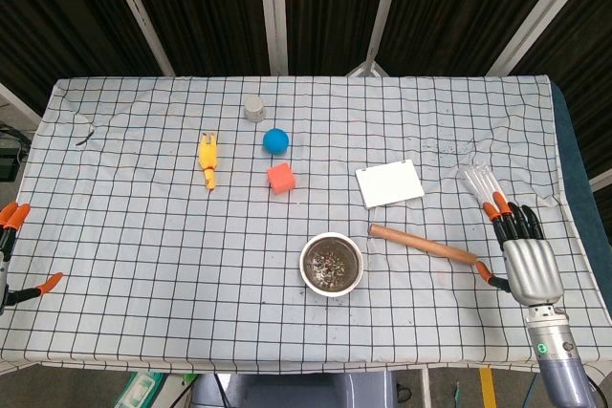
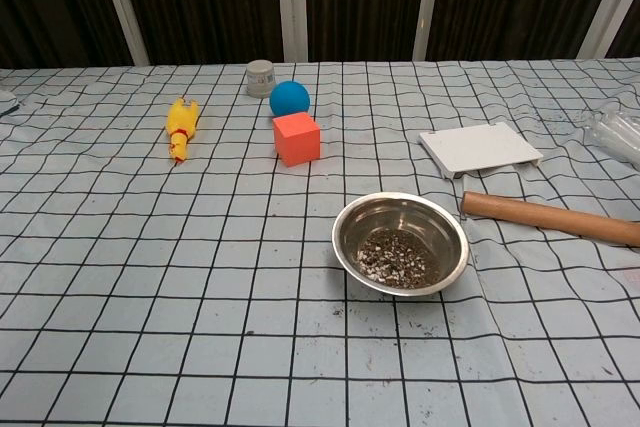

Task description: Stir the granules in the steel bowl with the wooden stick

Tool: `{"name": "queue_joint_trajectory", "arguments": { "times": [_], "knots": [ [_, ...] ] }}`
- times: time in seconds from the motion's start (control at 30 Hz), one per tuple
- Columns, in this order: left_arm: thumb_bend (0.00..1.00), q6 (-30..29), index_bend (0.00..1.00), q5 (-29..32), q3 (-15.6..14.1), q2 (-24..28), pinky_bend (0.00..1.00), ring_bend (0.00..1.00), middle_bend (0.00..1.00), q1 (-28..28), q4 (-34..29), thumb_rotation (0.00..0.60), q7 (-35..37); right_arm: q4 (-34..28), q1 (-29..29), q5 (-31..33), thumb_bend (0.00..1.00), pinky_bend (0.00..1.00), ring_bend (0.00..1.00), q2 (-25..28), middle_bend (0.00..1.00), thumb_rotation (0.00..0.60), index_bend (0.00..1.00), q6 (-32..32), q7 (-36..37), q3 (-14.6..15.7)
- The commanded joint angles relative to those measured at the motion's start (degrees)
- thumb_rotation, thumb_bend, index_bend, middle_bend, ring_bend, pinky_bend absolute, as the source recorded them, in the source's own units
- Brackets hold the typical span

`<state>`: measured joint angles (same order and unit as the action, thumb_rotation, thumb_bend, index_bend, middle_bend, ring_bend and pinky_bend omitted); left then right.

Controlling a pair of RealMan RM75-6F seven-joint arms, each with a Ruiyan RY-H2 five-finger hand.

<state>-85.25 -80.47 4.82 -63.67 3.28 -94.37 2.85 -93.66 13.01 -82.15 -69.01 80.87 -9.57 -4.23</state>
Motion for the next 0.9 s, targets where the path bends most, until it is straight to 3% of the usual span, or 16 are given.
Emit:
{"name": "queue_joint_trajectory", "arguments": {
  "times": [0.03, 0.23, 0.33, 0.47, 0.57, 0.9],
  "knots": [
    [0.04, 0.12, 0.0, -0.05, 0.08, 0.02, 0.0, 0.0, 0.0, 0.15, 0.1, 0.6, -0.08, -0.47, -0.15, 0.09, 0.3, 0.0, 0.0, 0.14, 0.0, 0.6, 0.0, -0.11, 0.05, -0.03],
    [0.04, 0.58, 0.0, 0.13, 0.37, -0.04, 0.0, 0.0, 0.0, 0.57, -0.16, 0.6, 0.06, -3.42, 1.09, 0.42, 0.3, 0.0, 0.0, -0.33, 0.0, 0.6, 0.0, -2.09, -1.9, -0.58],
    [0.04, 0.24, 0.0, -0.72, 0.24, -0.12, 0.0, 0.0, 0.0, 0.68, -0.09, 0.6, -0.08, -4.82, 2.23, 0.68, 0.3, 0.0, 0.07, -1.38, 0.05, 0.6, 0.02, -3.12, -4.32, -1.24],
    [0.04, -0.18, 0.0, -1.17, 0.14, -0.32, 0.0, 0.0, 0.0, 0.58, 0.29, 0.6, 0.15, -5.08, 4.81, 2.32, 0.3, 0.01, 0.25, -4.4, 0.22, 0.6, 0.17, -5.86, -9.02, -2.59],
    [0.04, 0.27, 0.0, -0.54, 0.44, -0.26, 0.0, 0.0, 0.0, 0.73, 0.39, 0.6, 1.08, -4.58, 7.3, 4.35, 0.3, 0.02, 0.31, -7.23, 0.3, 0.6, 0.25, -8.48, -12.21, -4.03],
    [0.04, 1.15, 0.0, 0.34, 0.56, 0.07, 0.0, 0.0, 0.0, 0.89, 1.12, 0.6, 2.14, -0.4, 14.14, 12.29, 0.3, 0.03, 0.36, -16.24, 0.34, 0.6, 0.3, -14.79, -21.52, -6.95]
  ]
}}
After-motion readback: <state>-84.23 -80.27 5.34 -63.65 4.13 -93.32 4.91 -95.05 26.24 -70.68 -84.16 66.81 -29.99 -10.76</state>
